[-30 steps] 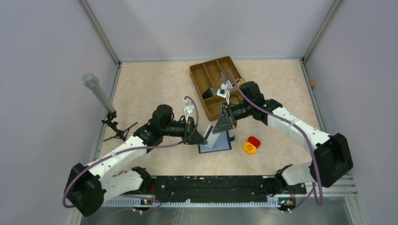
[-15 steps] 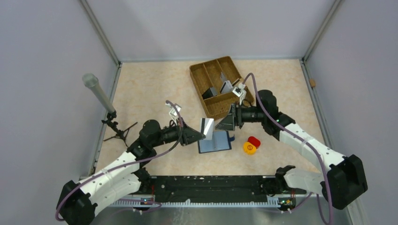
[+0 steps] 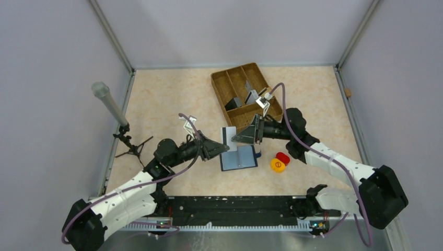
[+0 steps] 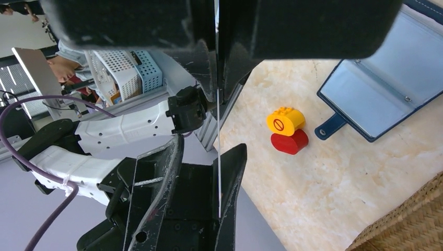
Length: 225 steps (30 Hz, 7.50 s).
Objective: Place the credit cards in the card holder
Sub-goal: Insert the credit card into the card holder, then pick up the credit card from the storage box.
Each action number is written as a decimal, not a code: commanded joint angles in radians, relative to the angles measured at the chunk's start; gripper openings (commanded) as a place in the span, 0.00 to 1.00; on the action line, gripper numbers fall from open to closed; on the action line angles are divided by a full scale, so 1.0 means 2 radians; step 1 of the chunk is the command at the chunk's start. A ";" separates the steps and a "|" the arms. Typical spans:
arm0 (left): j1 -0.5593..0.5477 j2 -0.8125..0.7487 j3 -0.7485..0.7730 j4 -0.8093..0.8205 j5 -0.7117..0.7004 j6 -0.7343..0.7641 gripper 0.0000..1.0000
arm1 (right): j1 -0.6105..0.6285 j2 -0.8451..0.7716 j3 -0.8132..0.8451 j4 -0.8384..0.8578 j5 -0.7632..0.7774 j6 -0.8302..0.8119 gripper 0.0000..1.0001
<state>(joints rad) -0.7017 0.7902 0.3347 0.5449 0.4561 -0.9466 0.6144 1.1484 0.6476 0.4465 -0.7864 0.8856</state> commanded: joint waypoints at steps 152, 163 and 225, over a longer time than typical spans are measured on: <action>0.040 0.143 0.133 -0.362 -0.194 0.123 0.99 | 0.114 0.057 0.139 -0.343 0.520 -0.295 0.81; 0.151 0.128 0.356 -0.617 -0.153 0.308 0.99 | 0.024 0.201 0.321 -0.383 0.483 -0.333 0.90; 0.178 0.101 0.303 -0.574 -0.185 0.338 0.99 | -0.013 0.500 0.665 -0.529 0.537 -0.399 0.43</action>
<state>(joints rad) -0.3496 0.9913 0.9421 -0.6312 0.0727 -0.2848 0.5999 2.2284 1.9400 -0.6033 0.2420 0.1059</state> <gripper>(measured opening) 0.986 0.457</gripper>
